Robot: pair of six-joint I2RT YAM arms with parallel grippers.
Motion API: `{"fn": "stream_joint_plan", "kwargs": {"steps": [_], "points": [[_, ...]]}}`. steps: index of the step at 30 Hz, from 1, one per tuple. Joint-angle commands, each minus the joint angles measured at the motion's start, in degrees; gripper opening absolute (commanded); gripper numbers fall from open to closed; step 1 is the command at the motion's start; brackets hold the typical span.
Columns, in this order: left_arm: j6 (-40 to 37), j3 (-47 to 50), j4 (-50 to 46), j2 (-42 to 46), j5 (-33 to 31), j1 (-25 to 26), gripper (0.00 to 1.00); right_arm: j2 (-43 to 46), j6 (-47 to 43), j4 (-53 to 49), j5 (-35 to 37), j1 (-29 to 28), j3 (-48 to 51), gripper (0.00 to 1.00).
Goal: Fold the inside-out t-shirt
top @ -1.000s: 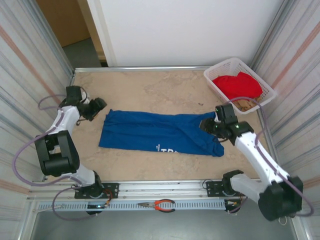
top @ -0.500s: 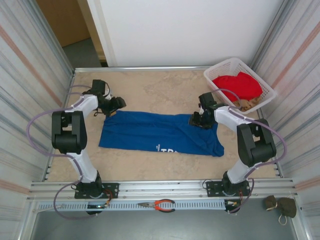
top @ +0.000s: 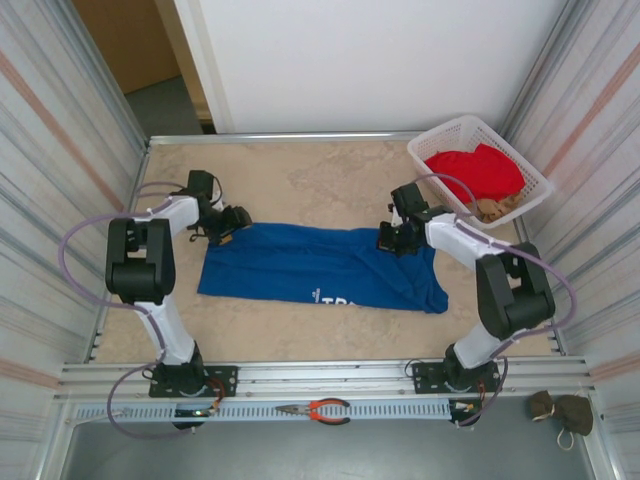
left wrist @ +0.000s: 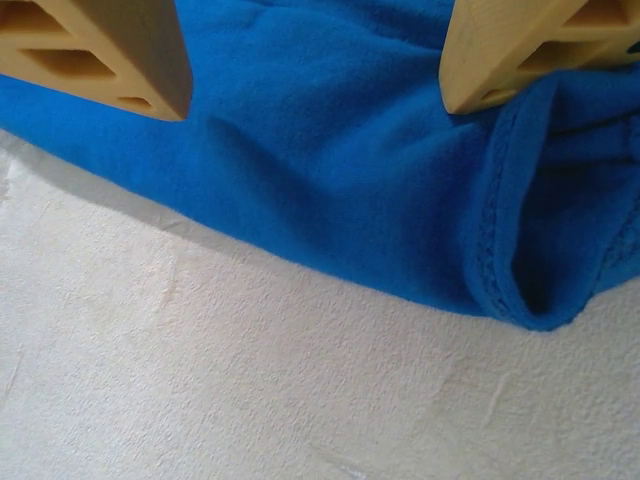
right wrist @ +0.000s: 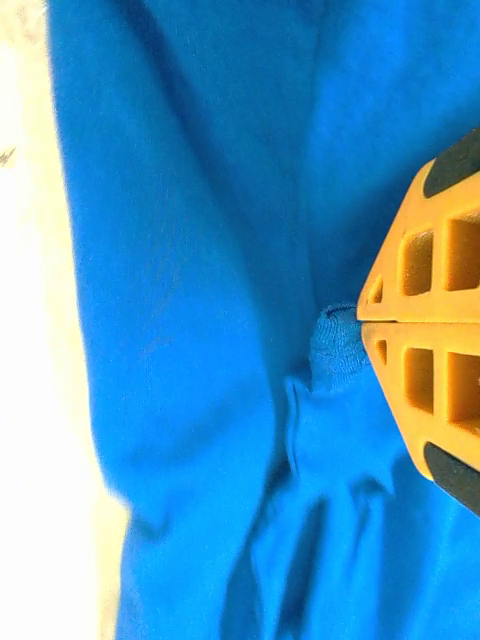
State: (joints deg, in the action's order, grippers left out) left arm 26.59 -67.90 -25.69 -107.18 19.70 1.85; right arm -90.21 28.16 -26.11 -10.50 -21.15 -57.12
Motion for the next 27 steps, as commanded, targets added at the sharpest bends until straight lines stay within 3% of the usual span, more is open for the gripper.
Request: {"fn": "stream_joint_plan", "kwargs": {"steps": [1,5,10,13,15,17,22,27], "points": [[-1.17,1.15,0.69,-0.01,-0.42,-0.04,0.67,5.17,2.09,-2.14,0.11,-3.24,0.82,0.00],[-0.75,1.61,1.34,0.14,0.06,-0.05,0.67,8.06,5.59,-2.79,3.08,-9.49,2.50,0.00],[-0.49,1.55,1.79,0.23,0.68,0.04,0.67,13.06,15.02,-3.83,6.95,-22.59,7.75,0.00],[-0.57,0.95,1.75,0.31,1.02,0.04,0.67,17.42,21.20,-7.78,11.01,-31.93,9.87,0.36],[-0.64,0.50,1.53,0.52,1.36,0.00,0.67,20.51,22.27,-11.18,14.50,-33.73,9.86,0.46],[-0.66,0.20,1.46,0.71,1.24,0.01,0.67,23.05,20.74,-13.88,18.78,-30.90,10.08,0.47],[-1.12,-0.58,0.56,0.41,0.95,0.00,0.67,24.30,13.39,-12.91,15.74,-13.74,11.27,0.47],[-0.75,-0.18,1.08,0.08,1.30,0.00,0.67,19.23,7.70,-9.57,12.32,-4.41,12.42,0.56]]}}
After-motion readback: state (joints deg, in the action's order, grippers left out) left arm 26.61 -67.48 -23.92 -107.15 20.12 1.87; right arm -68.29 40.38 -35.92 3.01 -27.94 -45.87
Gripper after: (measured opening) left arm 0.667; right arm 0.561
